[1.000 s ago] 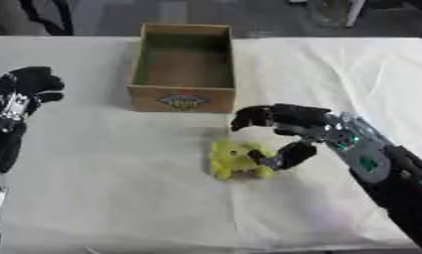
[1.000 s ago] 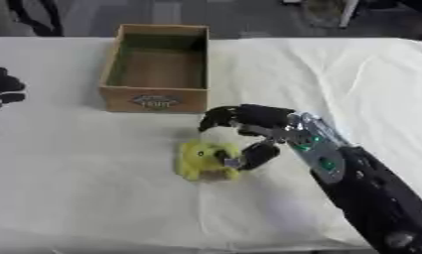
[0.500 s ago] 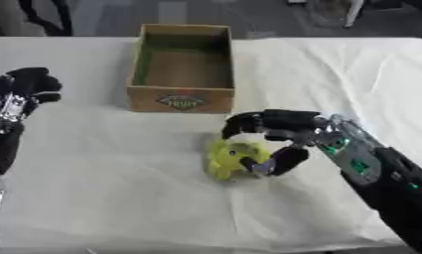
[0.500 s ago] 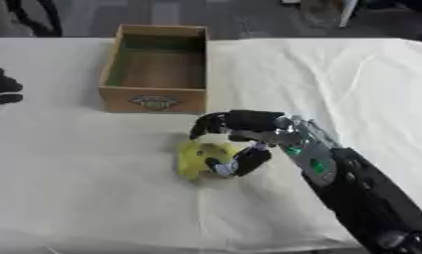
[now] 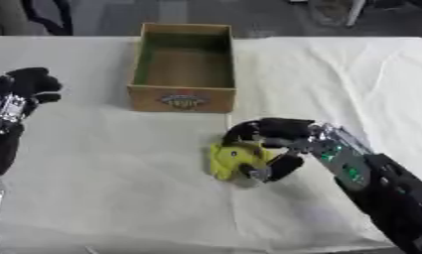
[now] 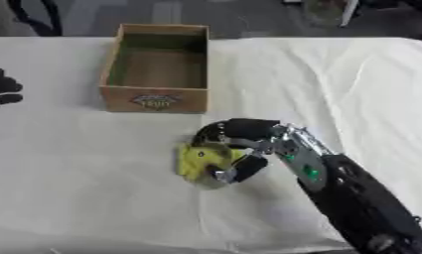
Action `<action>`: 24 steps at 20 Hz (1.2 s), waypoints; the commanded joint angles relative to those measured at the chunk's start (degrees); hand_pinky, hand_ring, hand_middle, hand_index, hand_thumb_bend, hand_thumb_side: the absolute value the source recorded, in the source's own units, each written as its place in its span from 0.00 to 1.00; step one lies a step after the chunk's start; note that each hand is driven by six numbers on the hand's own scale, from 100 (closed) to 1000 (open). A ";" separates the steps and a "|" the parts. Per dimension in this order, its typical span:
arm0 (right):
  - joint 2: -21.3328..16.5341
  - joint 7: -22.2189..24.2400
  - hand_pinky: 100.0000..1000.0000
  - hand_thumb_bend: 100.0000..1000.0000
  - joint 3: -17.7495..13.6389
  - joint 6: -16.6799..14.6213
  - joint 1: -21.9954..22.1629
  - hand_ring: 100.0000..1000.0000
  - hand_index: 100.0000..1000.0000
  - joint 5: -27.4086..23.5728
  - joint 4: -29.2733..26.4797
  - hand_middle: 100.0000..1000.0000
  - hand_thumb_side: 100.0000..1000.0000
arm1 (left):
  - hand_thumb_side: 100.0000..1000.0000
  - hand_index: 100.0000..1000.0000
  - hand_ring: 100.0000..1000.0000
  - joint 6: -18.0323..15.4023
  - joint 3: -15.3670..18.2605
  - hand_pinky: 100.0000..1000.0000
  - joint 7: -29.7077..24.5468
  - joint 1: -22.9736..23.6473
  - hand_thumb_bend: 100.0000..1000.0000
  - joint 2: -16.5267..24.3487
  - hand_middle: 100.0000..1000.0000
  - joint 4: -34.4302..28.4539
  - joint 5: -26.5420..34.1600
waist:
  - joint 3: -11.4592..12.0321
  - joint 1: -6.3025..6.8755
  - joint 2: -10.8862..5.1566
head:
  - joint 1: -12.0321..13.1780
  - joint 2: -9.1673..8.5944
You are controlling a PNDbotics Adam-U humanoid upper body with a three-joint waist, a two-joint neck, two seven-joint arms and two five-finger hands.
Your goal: Pick up objects on the table and place them in the box.
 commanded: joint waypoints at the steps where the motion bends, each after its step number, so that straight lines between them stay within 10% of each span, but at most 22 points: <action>1: -0.49 -1.87 0.69 0.00 -0.43 -0.18 -0.68 0.85 0.88 1.78 0.06 0.79 0.31 | 0.61 0.74 0.72 -0.07 0.02 0.74 -0.16 -0.50 0.23 0.20 0.61 -1.11 -0.11 | -0.09 0.24 -0.62 | -0.15 0.33; 15: -2.50 -14.22 0.14 0.00 -0.99 2.10 -0.24 0.42 0.60 3.96 -4.15 0.40 0.23 | 0.60 0.74 0.72 -0.08 0.13 0.74 0.02 -0.25 0.23 0.25 0.61 -1.14 -0.06 | -0.72 0.29 -1.09 | -0.01 0.33; 24: -6.90 -15.52 0.09 0.00 -2.64 5.44 -1.09 0.38 0.57 -1.99 -11.26 0.37 0.19 | 0.60 0.74 0.72 -0.07 0.05 0.74 -0.01 -0.23 0.23 0.39 0.61 -1.31 0.08 | -0.53 0.07 -1.44 | 0.13 0.33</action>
